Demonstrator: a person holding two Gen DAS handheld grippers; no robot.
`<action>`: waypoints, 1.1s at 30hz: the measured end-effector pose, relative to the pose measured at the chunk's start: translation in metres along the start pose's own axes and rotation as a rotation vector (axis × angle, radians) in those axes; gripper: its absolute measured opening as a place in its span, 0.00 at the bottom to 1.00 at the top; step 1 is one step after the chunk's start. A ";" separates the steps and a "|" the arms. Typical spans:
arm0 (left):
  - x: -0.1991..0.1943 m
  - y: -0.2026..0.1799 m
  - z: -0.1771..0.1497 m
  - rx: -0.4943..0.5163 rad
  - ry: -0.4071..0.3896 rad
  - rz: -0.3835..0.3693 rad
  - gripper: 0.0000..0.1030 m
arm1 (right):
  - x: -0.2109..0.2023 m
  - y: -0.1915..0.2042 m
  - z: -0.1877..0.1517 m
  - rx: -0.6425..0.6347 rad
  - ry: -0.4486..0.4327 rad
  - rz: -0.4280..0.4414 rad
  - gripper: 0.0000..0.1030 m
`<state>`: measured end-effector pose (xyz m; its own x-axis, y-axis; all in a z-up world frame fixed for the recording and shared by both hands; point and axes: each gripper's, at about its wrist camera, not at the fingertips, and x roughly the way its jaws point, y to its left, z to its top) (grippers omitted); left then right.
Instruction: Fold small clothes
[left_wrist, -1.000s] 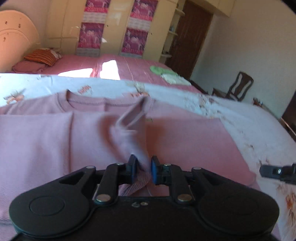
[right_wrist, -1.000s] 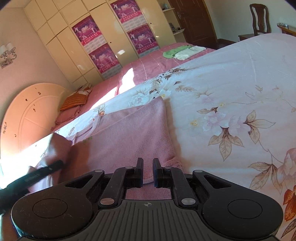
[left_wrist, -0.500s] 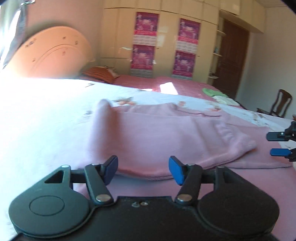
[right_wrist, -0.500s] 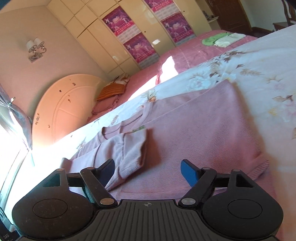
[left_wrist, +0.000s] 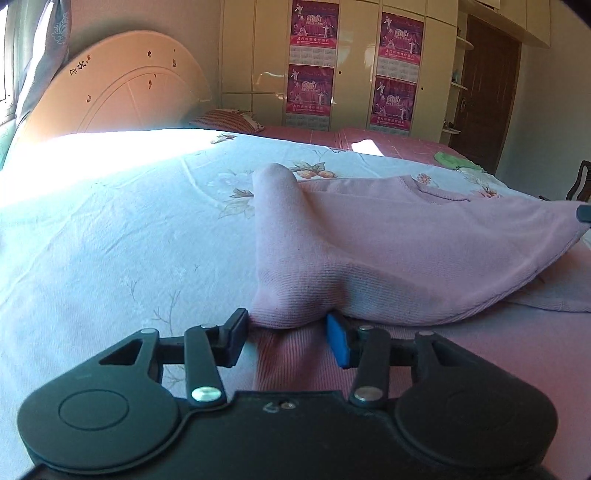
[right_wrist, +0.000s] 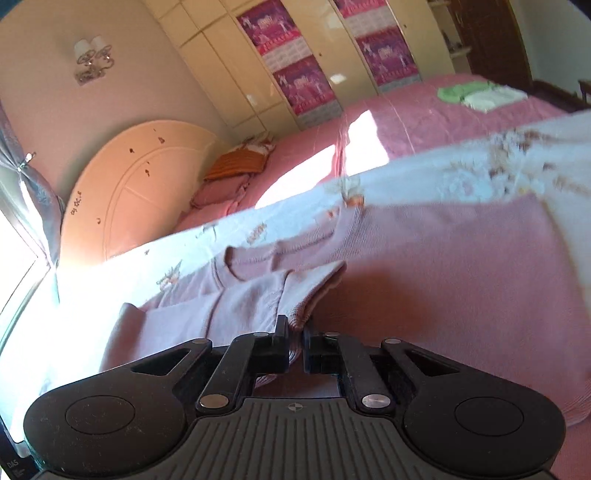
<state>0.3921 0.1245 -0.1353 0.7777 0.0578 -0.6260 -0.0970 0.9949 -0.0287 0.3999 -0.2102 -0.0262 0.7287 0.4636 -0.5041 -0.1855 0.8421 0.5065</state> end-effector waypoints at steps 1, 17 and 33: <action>0.000 0.000 -0.001 -0.001 -0.002 -0.006 0.40 | -0.009 0.003 0.003 -0.034 -0.035 -0.012 0.06; -0.006 0.017 -0.004 -0.021 0.033 -0.049 0.33 | -0.007 -0.033 -0.039 0.005 0.091 -0.125 0.06; 0.008 -0.016 0.021 0.084 0.015 -0.163 0.50 | -0.022 -0.045 -0.036 0.029 0.057 -0.186 0.56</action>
<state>0.4133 0.1111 -0.1238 0.7697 -0.1057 -0.6296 0.0822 0.9944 -0.0664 0.3685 -0.2482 -0.0629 0.7099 0.3164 -0.6292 -0.0316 0.9068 0.4204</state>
